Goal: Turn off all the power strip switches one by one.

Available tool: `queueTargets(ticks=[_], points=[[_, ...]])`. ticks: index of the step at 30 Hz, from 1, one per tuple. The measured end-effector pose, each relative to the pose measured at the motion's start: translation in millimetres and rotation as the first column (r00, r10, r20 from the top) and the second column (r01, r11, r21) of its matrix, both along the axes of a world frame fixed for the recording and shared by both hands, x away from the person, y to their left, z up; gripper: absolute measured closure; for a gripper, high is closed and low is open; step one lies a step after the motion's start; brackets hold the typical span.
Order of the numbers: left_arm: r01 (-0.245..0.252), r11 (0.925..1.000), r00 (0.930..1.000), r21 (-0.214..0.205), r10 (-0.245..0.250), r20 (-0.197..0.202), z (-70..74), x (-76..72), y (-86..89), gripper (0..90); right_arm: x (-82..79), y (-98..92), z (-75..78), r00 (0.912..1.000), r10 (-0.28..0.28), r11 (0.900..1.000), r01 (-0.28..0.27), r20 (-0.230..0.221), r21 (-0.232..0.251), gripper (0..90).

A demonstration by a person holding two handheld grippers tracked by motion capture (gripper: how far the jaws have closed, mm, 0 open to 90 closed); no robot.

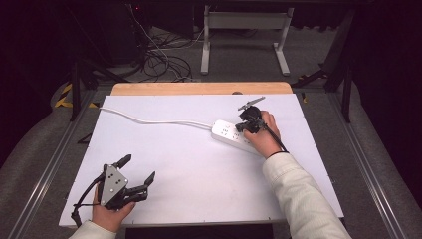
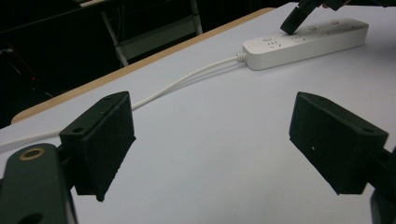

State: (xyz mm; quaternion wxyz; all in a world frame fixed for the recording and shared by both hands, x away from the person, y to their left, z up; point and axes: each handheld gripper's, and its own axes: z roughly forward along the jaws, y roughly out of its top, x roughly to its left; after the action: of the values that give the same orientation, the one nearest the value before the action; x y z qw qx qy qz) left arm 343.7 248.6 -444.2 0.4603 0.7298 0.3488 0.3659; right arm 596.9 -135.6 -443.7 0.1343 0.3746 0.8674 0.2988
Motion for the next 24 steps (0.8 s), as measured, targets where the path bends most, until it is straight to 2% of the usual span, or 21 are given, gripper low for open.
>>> queueTargets(ticks=[8, 13, 18, 21, 23, 24], points=[[-0.001, 1.0, 1.0, 0.001, 0.001, 0.003, 0.4, -0.5, 0.3, 14.8, -0.4, 0.2, -0.2, 1.0, 0.0, 1.0, 0.0, 0.002, -0.002, 90.0], [-0.001, 1.0, 1.0, 0.0, 0.001, -0.001, 0.2, -0.3, 0.6, 14.8, 1.3, -3.3, -1.1, 0.9996, -0.019, 0.9992, 0.02, -0.023, 0.035, 90.0], [-0.004, 1.0, 1.0, -0.002, 0.004, 0.004, 0.8, -0.1, 1.6, 14.8, 1.7, -3.1, -1.4, 0.9995, -0.017, 0.9993, 0.018, -0.025, 0.033, 90.0], [-0.004, 1.0, 1.0, -0.002, 0.004, 0.006, 1.1, -0.8, 1.3, 14.8, 2.7, -4.7, -2.4, 0.9988, -0.025, 0.9984, 0.027, -0.041, 0.049, 90.0], [-0.001, 1.0, 1.0, 0.0, 0.001, 0.007, 1.2, -1.0, 0.9, 14.8, 2.0, -3.8, -1.6, 0.9993, -0.02, 0.999, 0.021, -0.03, 0.039, 90.0], [0.0, 1.0, 1.0, -0.002, 0.0, 0.005, 1.1, -0.9, 0.7, 14.8, 0.2, -2.6, 0.7, 1.0, -0.009, 0.9993, 0.009, 0.002, 0.035, 90.0]])
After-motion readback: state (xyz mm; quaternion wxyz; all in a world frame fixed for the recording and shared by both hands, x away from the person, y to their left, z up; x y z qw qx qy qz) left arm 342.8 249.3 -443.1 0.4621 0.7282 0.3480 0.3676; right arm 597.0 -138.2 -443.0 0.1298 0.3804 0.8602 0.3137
